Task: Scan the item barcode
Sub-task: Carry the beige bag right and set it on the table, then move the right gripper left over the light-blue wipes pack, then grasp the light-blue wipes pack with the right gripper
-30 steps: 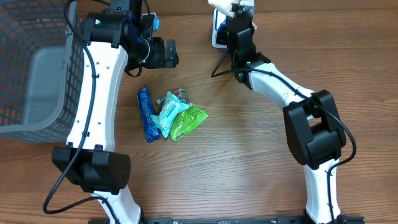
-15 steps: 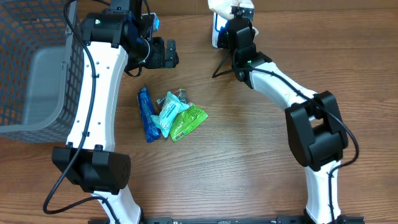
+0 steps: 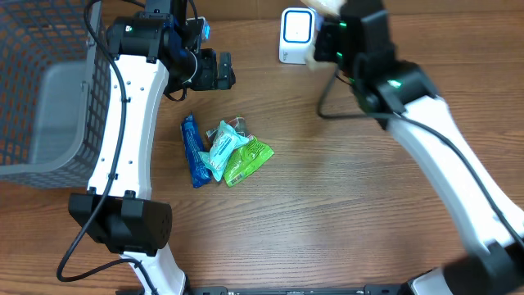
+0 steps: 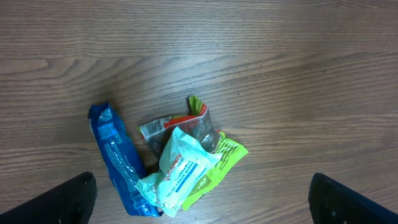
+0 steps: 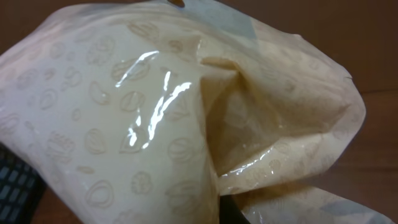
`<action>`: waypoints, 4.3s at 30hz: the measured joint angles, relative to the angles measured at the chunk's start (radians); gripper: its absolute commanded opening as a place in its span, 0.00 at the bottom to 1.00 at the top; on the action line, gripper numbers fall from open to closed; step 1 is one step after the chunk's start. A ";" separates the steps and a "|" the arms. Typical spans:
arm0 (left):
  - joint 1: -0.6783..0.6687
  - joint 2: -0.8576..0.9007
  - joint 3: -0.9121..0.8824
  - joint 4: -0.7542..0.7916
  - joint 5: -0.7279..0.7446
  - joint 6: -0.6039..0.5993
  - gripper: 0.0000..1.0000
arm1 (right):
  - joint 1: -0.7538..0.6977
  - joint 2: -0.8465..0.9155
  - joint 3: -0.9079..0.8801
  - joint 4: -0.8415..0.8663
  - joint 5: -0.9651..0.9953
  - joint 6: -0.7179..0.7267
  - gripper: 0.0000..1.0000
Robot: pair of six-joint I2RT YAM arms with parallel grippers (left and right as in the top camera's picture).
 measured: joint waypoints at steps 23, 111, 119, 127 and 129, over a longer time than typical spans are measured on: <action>0.000 0.000 0.000 0.000 0.000 0.000 1.00 | -0.491 -0.079 -0.175 -0.523 -0.060 0.108 0.04; 0.134 -0.053 0.528 -0.293 -0.200 -0.106 1.00 | 0.355 0.207 -0.132 -0.037 -0.264 0.430 0.80; 0.134 -0.053 0.528 -0.293 -0.212 -0.106 1.00 | 0.408 0.318 -0.127 0.043 -0.230 0.524 0.80; 0.134 -0.053 0.528 -0.293 -0.212 -0.106 1.00 | 0.408 0.438 -0.127 0.099 -0.315 0.567 0.79; 0.134 -0.053 0.528 -0.293 -0.212 -0.106 1.00 | 0.408 0.451 -0.127 0.101 -0.327 0.571 0.77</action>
